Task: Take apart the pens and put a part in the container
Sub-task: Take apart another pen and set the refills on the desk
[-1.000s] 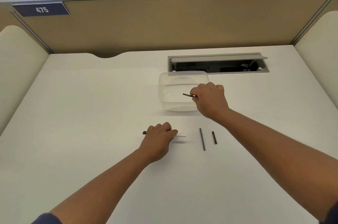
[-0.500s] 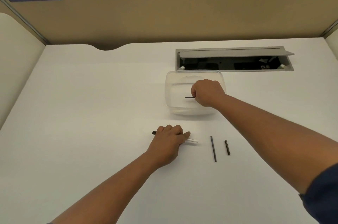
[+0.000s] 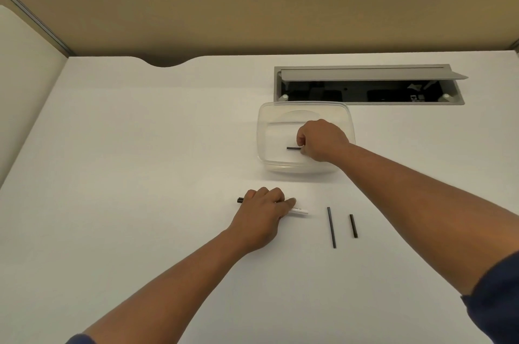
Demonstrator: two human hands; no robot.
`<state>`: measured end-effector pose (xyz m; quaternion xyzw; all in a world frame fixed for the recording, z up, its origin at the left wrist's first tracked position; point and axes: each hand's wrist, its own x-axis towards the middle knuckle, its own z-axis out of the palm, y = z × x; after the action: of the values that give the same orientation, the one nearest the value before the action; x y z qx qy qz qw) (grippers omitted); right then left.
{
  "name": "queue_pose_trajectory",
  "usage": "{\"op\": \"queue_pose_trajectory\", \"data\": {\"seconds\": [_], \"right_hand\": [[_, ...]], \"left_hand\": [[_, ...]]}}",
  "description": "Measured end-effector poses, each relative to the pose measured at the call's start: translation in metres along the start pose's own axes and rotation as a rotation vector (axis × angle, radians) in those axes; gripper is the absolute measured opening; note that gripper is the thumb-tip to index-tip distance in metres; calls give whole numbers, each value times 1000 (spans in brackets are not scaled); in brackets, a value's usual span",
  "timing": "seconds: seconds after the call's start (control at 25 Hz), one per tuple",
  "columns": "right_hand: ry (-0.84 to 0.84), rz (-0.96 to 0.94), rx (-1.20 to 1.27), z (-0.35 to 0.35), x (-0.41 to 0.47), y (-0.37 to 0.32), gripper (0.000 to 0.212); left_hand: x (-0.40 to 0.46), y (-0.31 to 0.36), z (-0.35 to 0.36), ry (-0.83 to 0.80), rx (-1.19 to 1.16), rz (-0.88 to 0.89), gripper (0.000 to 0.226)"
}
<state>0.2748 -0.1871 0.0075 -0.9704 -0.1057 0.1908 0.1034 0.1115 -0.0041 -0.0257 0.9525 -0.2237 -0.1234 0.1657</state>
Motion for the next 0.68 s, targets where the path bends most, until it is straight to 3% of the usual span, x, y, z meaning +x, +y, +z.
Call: {"op": "queue_pose_trajectory", "data": {"seconds": [0.28, 0.48, 0.68], "right_hand": [[161, -7, 122, -13, -22, 3, 13], [344, 5, 417, -24, -77, 3, 7], [313, 46, 511, 4, -144, 11, 7]], "left_hand": [[-5, 1, -9, 9, 10, -7, 47], [-17, 9, -17, 25, 31, -17, 45], [-37, 21, -20, 48, 22, -24, 43]]}}
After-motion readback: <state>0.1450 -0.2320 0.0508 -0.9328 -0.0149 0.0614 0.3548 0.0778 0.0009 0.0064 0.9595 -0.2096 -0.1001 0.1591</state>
